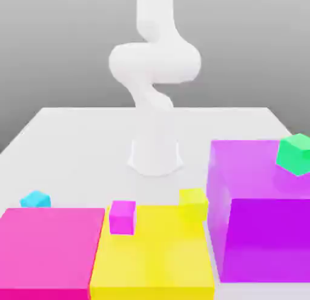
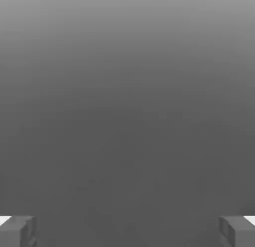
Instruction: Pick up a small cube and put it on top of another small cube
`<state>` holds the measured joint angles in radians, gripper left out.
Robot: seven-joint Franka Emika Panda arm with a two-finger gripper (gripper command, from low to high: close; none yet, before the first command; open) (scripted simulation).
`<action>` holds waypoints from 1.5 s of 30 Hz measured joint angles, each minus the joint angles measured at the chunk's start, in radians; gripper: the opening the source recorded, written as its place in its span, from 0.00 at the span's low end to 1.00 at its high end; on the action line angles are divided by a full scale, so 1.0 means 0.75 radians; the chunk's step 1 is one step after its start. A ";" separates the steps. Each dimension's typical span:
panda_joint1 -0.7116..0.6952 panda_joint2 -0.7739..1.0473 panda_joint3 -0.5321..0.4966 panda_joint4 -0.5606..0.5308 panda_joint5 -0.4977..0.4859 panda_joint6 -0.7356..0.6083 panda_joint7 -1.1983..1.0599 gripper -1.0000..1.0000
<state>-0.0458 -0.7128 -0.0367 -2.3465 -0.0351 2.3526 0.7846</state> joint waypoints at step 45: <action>-0.545 0.983 -0.381 -0.555 0.077 0.576 -0.616 0.00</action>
<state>-0.4542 0.0245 -0.3225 -2.7627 0.0226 2.7848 0.3223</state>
